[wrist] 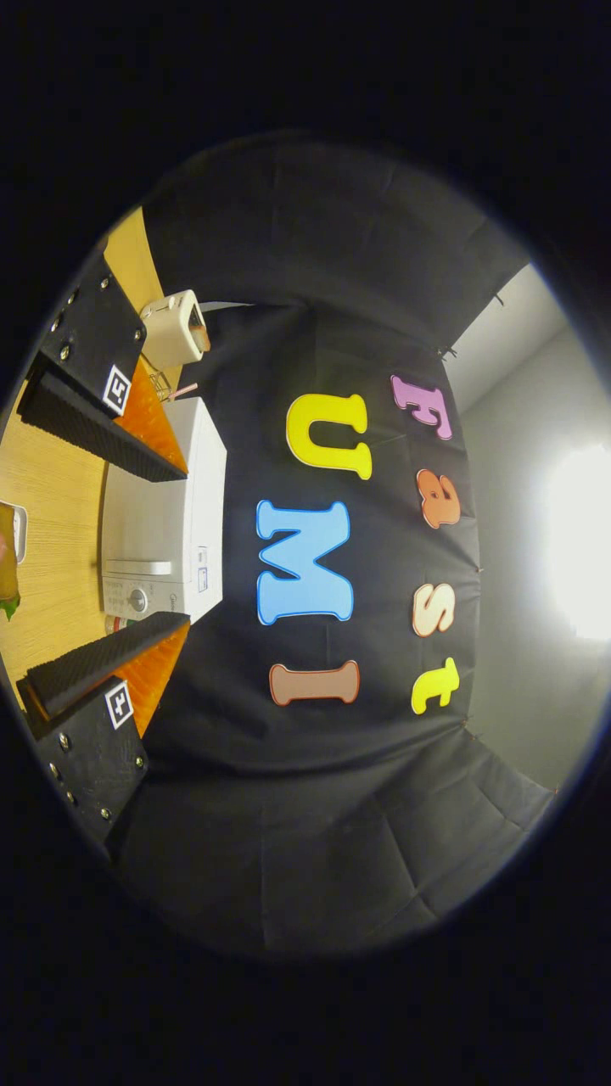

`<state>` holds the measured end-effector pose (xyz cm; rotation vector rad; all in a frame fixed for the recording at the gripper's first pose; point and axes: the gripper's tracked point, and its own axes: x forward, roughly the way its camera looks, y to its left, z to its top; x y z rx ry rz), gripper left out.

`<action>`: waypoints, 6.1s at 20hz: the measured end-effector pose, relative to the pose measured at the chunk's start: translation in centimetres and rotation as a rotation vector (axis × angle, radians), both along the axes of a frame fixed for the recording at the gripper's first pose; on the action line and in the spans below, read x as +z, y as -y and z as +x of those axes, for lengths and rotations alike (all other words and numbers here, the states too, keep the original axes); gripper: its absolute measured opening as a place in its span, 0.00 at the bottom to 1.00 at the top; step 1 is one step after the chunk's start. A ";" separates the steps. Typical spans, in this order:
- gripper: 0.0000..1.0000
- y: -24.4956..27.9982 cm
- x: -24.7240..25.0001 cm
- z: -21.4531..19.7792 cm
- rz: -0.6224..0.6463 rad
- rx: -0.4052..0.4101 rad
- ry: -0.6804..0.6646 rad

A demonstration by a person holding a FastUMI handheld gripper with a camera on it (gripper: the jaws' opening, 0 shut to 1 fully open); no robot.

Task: Open the microwave, put the food inside, and close the microwave door.

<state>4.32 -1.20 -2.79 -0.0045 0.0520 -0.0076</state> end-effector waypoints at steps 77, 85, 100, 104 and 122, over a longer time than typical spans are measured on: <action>0.20 -13.8 -19.6 -0.7 0.032 0.202 -0.638; 0.42 -19.4 -19.0 -4.3 0.045 0.228 -0.627; 0.85 -22.8 -9.8 -12.2 0.256 0.581 -0.501; 0.98 -16.4 -8.1 -11.0 0.264 0.495 -0.457; 0.98 5.6 -19.4 -8.5 0.540 0.223 -0.779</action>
